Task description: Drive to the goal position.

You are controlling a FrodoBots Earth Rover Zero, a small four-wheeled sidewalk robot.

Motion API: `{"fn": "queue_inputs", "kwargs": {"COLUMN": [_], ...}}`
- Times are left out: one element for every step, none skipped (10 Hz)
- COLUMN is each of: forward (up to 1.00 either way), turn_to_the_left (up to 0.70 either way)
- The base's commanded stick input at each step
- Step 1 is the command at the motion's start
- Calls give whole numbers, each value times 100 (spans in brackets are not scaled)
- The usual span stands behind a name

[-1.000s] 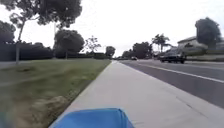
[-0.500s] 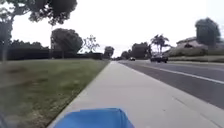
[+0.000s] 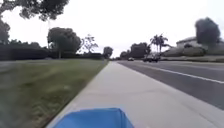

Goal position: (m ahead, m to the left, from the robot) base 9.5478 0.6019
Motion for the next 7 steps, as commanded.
{"fn": "queue_inputs", "kwargs": {"forward": [100, 100, 100, 100, 100, 100, 100], "turn_to_the_left": [0, 0, 9, 27, 27, 27, 27]}}
